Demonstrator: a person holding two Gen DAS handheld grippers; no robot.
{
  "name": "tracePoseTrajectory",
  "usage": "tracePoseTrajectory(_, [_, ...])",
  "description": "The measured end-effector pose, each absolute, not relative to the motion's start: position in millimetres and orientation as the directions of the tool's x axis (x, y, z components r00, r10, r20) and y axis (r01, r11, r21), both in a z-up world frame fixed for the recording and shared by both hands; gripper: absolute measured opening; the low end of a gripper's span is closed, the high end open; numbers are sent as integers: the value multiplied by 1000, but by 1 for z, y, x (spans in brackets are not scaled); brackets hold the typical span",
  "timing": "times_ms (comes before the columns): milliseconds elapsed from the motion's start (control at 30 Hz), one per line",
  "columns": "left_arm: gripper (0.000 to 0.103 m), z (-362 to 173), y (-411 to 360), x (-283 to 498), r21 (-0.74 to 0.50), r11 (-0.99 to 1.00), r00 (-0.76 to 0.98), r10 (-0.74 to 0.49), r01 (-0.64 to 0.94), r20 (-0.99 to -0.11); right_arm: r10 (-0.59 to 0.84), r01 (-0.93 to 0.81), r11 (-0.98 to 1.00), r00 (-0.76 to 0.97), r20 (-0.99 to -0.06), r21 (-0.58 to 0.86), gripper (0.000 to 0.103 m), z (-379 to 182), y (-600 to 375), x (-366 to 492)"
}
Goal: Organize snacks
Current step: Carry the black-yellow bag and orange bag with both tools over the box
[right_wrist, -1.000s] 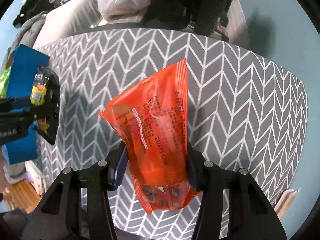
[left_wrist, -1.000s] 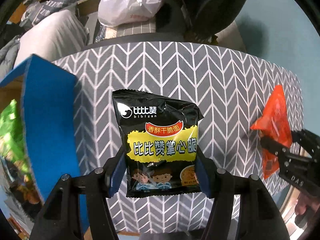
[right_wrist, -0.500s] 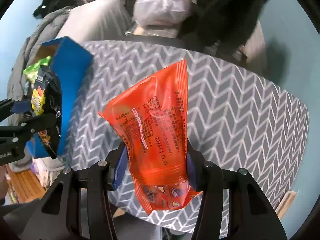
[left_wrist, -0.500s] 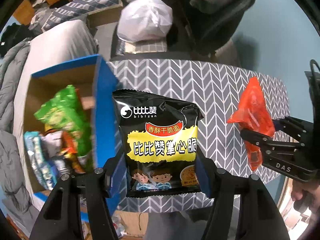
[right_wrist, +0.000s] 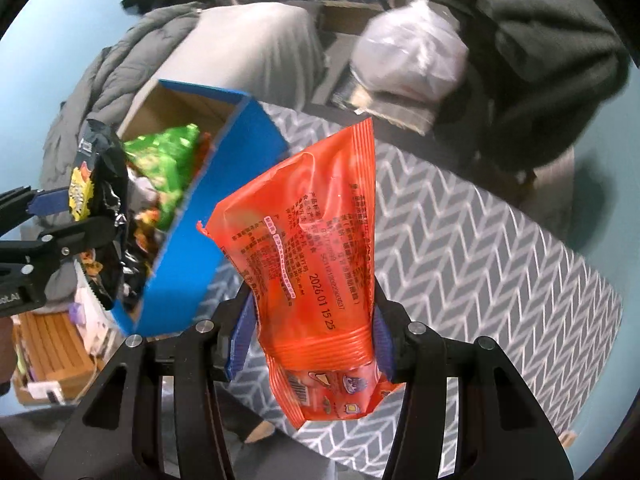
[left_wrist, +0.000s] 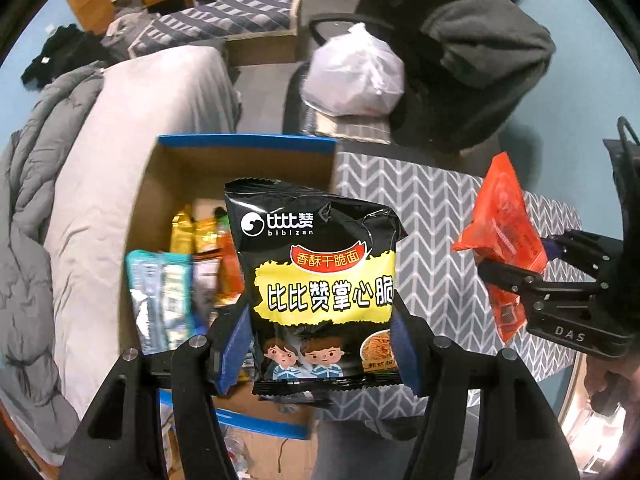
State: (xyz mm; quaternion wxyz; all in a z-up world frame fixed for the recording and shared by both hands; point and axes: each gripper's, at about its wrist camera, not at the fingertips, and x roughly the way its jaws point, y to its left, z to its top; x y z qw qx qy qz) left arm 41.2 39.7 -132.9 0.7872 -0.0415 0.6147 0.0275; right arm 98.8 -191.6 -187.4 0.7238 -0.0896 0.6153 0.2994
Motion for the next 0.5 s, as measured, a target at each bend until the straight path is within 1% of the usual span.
tracePoseTrajectory(500, [64,-138,122,57,-1,985,264,46,-173,-963,351,-678,704,74,-933,210,51,-161,-83,115])
